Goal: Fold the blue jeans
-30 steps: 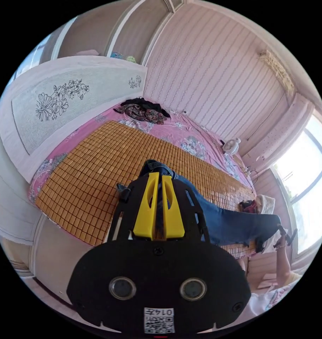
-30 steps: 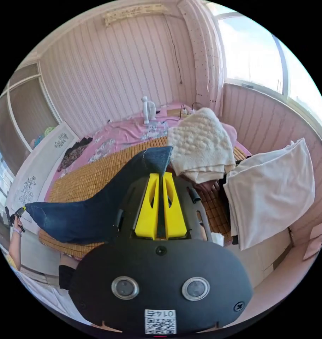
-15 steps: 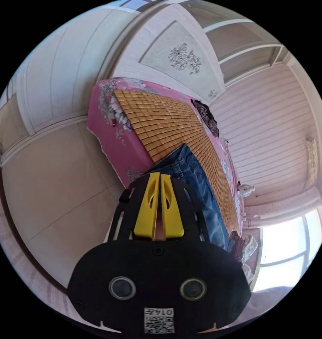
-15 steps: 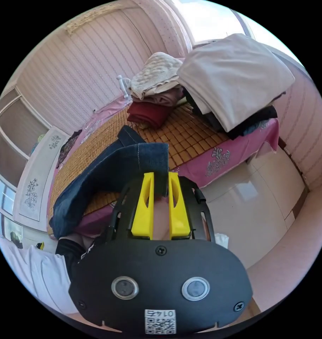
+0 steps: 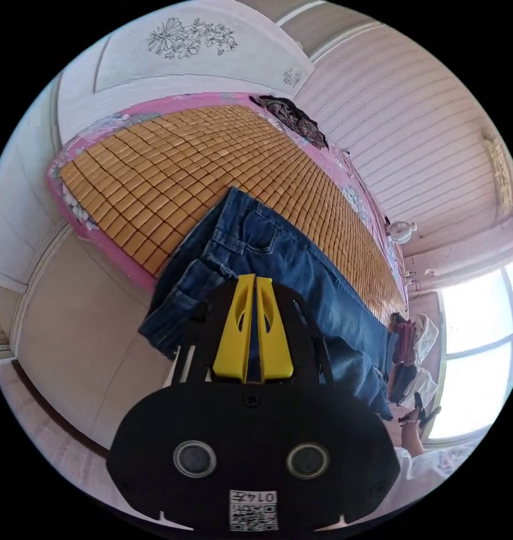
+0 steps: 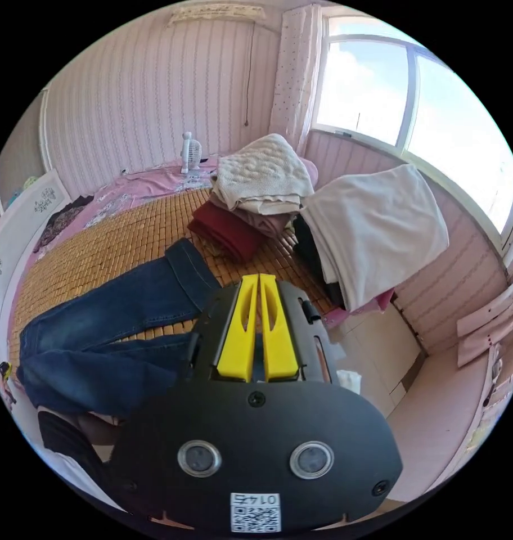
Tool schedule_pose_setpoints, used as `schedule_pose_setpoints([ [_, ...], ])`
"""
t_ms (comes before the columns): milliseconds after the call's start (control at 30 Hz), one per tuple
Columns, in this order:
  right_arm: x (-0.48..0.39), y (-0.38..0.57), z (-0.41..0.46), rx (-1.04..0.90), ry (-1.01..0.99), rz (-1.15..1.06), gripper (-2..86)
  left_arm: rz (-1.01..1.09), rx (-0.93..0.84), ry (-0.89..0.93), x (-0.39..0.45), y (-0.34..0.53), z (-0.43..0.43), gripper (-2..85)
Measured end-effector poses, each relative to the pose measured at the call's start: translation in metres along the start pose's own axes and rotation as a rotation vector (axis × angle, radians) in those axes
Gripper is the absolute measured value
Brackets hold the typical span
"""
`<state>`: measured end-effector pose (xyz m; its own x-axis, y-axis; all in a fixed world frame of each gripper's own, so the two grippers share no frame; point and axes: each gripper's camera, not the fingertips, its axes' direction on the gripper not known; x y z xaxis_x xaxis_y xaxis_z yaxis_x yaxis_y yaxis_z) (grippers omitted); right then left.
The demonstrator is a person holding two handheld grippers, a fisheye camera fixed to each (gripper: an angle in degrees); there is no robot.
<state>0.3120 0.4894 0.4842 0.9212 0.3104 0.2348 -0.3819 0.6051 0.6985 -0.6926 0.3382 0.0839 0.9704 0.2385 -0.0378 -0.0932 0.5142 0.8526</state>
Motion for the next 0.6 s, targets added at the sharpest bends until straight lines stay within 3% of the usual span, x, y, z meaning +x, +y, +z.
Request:
schedule_pose_setpoints([
  [67, -0.025, -0.009, 0.002, 0.058, -0.051, 0.003, 0.0, -0.023, -0.095, 0.051, 0.031, -0.025, 0.041, -0.9],
  [133, -0.064, -0.02, 0.028, -0.007, -0.19, -0.044, -0.2, -0.03, -0.12, 0.067, 0.053, -0.038, 0.072, -1.0],
  [267, -0.14, -0.018, 0.087, -0.207, -0.289, -0.227, -0.4, 0.112, -0.212, -0.244, 0.101, -0.044, 0.142, -1.0],
  [333, -0.185, -0.013, 0.124, -0.328, -0.244, -0.338, -0.6, 0.161, -0.133, -0.294, 0.114, -0.042, 0.148, -1.0],
  [433, -0.218, -0.015, 0.148, -0.342, -0.19, -0.387, -0.7, 0.176, -0.087, -0.311, 0.123, -0.046, 0.153, -1.0],
  [600, -0.25, -0.024, 0.173, -0.363, -0.286, -0.444, -0.6, 0.161, -0.004, -0.462, 0.13, -0.064, 0.165, -1.0],
])
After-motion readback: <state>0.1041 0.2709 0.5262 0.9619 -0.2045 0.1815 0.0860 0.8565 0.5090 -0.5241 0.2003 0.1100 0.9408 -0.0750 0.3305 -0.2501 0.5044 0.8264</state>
